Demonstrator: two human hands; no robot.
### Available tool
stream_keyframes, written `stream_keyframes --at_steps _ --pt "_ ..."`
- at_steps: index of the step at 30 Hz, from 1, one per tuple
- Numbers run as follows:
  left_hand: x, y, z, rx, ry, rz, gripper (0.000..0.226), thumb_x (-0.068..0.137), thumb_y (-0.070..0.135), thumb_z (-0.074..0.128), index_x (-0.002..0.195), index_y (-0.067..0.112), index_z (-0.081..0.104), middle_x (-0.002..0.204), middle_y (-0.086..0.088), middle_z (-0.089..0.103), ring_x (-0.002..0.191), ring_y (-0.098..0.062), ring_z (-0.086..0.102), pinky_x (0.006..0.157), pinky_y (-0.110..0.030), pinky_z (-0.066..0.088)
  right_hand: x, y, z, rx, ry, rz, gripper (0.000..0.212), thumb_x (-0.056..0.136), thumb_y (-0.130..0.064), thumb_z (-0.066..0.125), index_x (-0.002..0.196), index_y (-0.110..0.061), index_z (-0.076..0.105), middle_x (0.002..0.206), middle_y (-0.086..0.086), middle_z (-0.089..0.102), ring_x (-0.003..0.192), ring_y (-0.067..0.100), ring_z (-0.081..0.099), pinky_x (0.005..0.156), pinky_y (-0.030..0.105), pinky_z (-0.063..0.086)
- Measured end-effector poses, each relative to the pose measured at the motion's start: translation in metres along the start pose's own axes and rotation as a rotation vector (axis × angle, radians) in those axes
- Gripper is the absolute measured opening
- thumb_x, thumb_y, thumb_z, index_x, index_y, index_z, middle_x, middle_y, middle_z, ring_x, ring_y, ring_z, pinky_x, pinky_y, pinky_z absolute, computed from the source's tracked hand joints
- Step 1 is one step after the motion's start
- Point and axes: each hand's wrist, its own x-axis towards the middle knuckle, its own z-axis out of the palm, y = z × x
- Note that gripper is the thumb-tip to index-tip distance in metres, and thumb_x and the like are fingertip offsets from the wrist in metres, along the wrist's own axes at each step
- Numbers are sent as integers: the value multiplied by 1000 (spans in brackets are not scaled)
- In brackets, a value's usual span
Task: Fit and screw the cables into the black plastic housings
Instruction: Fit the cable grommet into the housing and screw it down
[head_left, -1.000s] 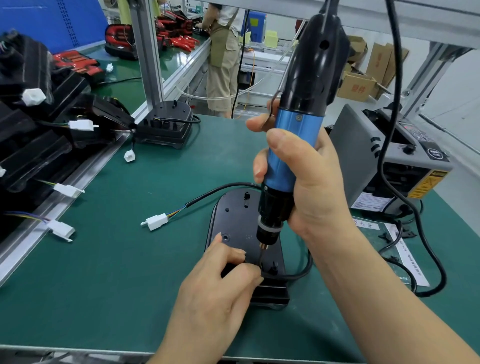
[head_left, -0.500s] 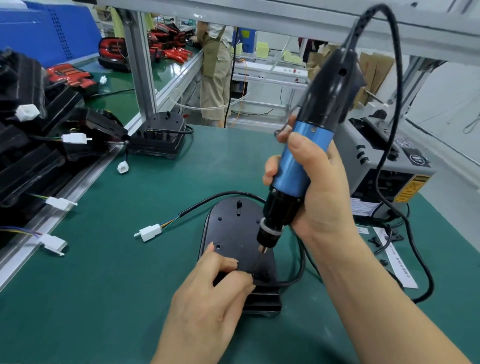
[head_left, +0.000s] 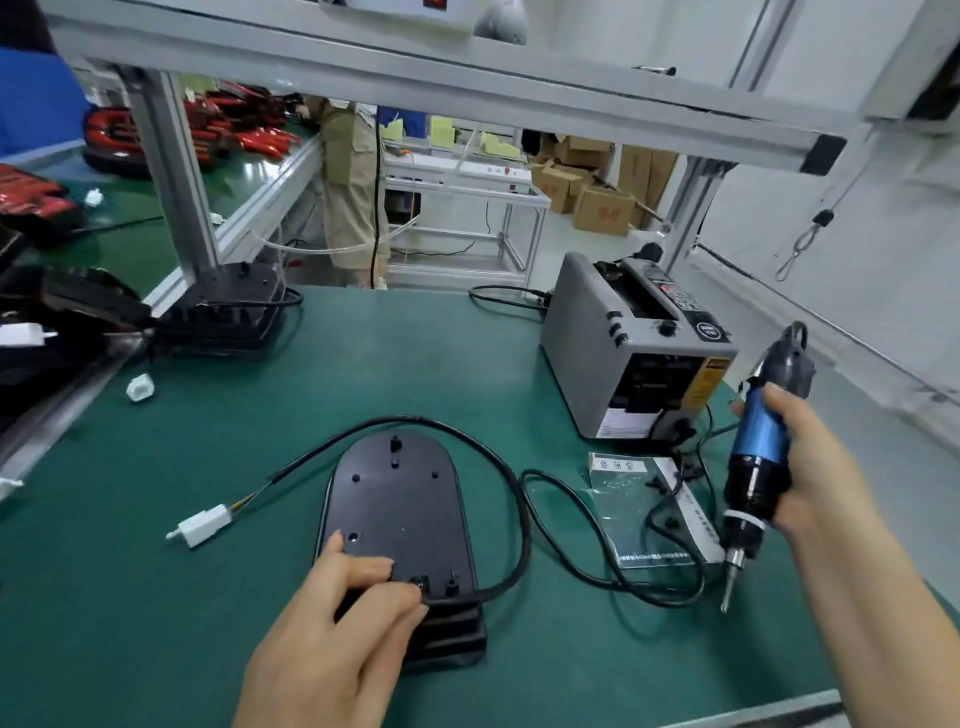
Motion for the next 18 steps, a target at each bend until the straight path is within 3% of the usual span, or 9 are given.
stream_keyframes --at_steps 3,6,10,14,18 --pt "2 1 0 16 7 7 18 88 48 46 83 34 56 92 11 61 118 -10 52 71 -17 49 21 13 -22 -175 88 44 34 81 -42 67 87 -10 56 74 8 56 54 20 54 50 29 46" --pt "2 1 1 19 12 -5 18 87 49 45 84 36 57 94 15 60 119 -9 51 66 -17 47 39 21 -32 -333 118 26 36 85 -38 65 88 -4 54 74 15 57 56 27 54 53 33 47" --pt "1 1 1 11 8 -5 20 88 51 44 84 36 57 97 20 56 120 -10 51 68 -17 45 56 28 -36 -593 151 -53 41 86 -37 62 98 2 57 75 17 59 59 28 56 55 32 45" --pt "2 -1 2 8 12 0 14 86 47 47 85 37 57 98 21 54 119 -10 52 73 -15 45 64 32 -34 -884 162 -128 45 80 -49 59 85 -4 58 77 18 63 67 32 62 69 41 51" --pt "0 -3 4 -12 18 6 11 86 45 49 85 38 57 101 24 53 115 -12 56 84 -8 40 70 36 -34 -1122 168 -161 49 82 -56 52 84 -7 55 74 14 61 67 29 60 65 36 47"
